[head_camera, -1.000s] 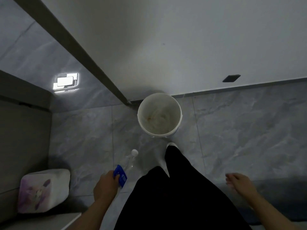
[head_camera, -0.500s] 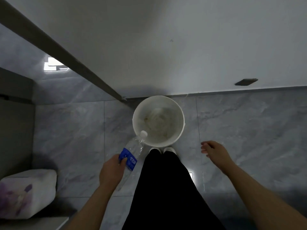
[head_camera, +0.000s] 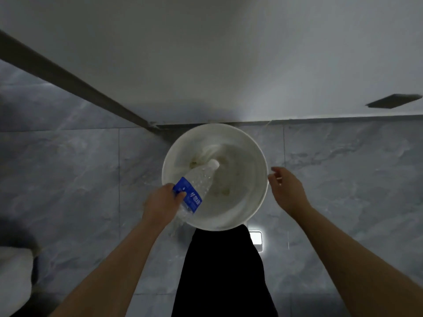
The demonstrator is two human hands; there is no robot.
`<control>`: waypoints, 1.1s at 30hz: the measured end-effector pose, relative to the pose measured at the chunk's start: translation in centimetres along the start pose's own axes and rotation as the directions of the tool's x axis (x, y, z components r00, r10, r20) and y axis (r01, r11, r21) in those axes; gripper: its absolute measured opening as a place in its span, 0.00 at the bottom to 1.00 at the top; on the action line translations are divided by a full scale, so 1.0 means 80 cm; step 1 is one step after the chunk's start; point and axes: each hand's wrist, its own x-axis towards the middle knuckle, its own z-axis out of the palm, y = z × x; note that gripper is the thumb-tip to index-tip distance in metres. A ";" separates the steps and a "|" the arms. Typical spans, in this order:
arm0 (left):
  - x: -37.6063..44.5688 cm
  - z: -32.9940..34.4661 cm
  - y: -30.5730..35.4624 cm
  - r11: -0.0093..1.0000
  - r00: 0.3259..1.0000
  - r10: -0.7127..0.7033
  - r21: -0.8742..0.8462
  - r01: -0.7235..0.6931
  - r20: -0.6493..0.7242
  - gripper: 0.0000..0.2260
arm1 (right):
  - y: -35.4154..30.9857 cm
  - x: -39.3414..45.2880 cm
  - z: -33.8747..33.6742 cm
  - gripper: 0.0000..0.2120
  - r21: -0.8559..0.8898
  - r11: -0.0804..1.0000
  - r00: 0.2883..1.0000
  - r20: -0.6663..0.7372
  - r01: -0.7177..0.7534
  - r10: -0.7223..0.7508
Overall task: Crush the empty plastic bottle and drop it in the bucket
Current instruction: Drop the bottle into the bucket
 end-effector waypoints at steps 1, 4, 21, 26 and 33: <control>0.020 0.012 0.003 1.000 1.000 0.005 -0.004 -0.005 0.016 0.14 | 0.007 0.018 0.011 0.20 -0.006 1.000 1.000 -0.012 0.007 -0.007; 0.070 0.050 0.010 0.999 0.999 0.040 -0.020 -0.040 0.026 0.13 | 0.030 0.065 0.042 0.23 -0.004 0.999 0.999 -0.039 0.032 -0.032; 0.270 0.197 -0.001 0.954 0.934 0.159 0.194 -0.228 0.319 0.10 | 0.063 0.102 0.085 0.13 0.289 0.912 0.954 -0.158 0.293 -0.256; 0.316 0.229 -0.008 0.928 0.912 0.148 0.264 -0.261 0.381 0.08 | 0.073 0.106 0.090 0.12 0.322 0.902 0.955 -0.170 0.287 -0.243; 0.351 0.268 -0.022 0.894 0.929 0.187 0.336 -0.296 0.320 0.12 | 0.087 0.108 0.095 0.19 0.423 0.861 0.956 -0.204 0.282 -0.212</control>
